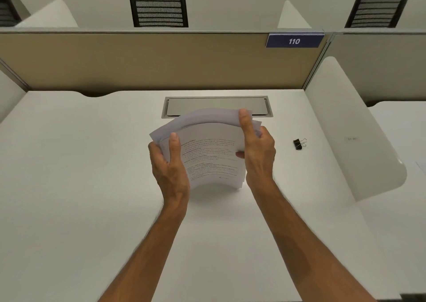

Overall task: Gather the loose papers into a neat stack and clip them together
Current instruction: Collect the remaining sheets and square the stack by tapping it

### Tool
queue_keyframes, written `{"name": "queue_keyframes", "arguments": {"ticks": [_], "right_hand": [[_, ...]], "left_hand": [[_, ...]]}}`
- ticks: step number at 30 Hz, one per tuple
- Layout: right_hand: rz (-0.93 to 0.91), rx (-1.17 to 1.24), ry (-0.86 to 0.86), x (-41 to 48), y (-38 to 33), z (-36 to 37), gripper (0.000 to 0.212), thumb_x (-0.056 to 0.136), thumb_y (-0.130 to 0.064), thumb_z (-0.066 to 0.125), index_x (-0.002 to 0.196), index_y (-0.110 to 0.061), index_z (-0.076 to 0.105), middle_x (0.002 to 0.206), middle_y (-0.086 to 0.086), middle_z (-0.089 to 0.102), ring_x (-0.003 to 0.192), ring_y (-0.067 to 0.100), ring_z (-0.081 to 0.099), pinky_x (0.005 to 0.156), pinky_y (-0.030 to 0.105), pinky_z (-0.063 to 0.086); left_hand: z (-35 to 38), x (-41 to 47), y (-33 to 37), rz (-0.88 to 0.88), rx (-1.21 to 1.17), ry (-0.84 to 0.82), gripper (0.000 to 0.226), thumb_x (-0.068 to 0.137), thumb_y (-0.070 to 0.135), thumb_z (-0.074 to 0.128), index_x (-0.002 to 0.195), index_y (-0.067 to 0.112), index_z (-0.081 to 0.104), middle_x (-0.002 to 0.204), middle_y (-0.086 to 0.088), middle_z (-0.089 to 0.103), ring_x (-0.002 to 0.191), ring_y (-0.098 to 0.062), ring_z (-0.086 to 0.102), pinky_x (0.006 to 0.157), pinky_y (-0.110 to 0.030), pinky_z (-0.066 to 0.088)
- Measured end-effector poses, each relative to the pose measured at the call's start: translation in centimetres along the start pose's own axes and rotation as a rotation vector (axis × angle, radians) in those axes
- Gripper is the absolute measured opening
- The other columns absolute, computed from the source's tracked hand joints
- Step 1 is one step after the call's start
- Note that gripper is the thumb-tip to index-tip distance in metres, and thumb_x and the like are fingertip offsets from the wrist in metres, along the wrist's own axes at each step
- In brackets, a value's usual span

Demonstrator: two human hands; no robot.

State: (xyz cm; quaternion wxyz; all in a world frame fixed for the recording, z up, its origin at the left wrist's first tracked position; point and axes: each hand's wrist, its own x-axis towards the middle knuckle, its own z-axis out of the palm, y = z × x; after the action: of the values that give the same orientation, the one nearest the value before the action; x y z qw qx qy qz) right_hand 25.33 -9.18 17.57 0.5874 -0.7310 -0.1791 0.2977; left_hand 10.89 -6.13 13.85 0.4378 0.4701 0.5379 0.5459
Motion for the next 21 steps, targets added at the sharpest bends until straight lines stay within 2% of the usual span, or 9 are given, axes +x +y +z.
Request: {"name": "queue_keyframes", "arguments": {"ticks": [5, 10, 14, 18, 21], "right_hand": [[0.056, 0.025, 0.015, 0.08, -0.53, 0.32, 0.072, 0.073, -0.083, 0.055, 0.096, -0.016, 0.064, 0.094, 0.003, 0.07, 0.084, 0.017, 0.066, 0.08, 0.047, 0.062], [0.022, 0.068, 0.02, -0.07, -0.7, 0.1, 0.049, 0.089, -0.057, 0.06, 0.103, -0.01, 0.063, 0.084, -0.003, 0.062, 0.075, 0.01, 0.058, 0.077, 0.045, 0.06], [-0.035, 0.049, 0.007, -0.01, -0.13, 0.08, 0.034, 0.096, -0.044, 0.055, 0.109, -0.013, 0.061, 0.087, -0.001, 0.066, 0.077, 0.01, 0.061, 0.076, 0.042, 0.061], [-0.053, 0.034, -0.01, 0.09, 0.08, -0.04, 0.035, 0.096, -0.045, 0.055, 0.108, -0.013, 0.061, 0.087, -0.001, 0.067, 0.079, 0.013, 0.063, 0.075, 0.04, 0.062], [-0.07, 0.024, -0.024, 0.09, 0.09, -0.25, 0.047, 0.091, -0.055, 0.06, 0.106, -0.011, 0.061, 0.087, 0.0, 0.066, 0.075, 0.01, 0.061, 0.073, 0.042, 0.062]], "left_hand": [[0.08, 0.26, 0.19, 0.0, 0.011, 0.014, 0.015, 0.095, 0.059, 0.044, 0.103, 0.048, 0.048, 0.11, -0.003, 0.063, 0.102, -0.025, 0.065, 0.079, -0.042, 0.063], [0.06, 0.4, 0.35, -0.009, 0.014, 0.026, 0.016, 0.098, 0.056, 0.042, 0.104, 0.041, 0.046, 0.107, -0.002, 0.064, 0.098, -0.024, 0.066, 0.072, -0.032, 0.063], [0.35, 0.39, 0.51, -0.034, 0.012, 0.04, 0.034, 0.095, 0.061, 0.038, 0.11, 0.03, 0.044, 0.105, -0.002, 0.064, 0.096, -0.024, 0.066, 0.072, -0.034, 0.062], [0.61, 0.48, 0.59, -0.038, 0.022, 0.05, 0.035, 0.095, 0.063, 0.035, 0.11, 0.032, 0.045, 0.107, -0.004, 0.063, 0.098, -0.023, 0.066, 0.073, -0.036, 0.062], [0.78, 0.76, 0.78, -0.051, 0.014, 0.06, 0.022, 0.097, 0.063, 0.035, 0.099, 0.043, 0.045, 0.108, -0.004, 0.063, 0.098, -0.023, 0.065, 0.071, -0.035, 0.06]]}}
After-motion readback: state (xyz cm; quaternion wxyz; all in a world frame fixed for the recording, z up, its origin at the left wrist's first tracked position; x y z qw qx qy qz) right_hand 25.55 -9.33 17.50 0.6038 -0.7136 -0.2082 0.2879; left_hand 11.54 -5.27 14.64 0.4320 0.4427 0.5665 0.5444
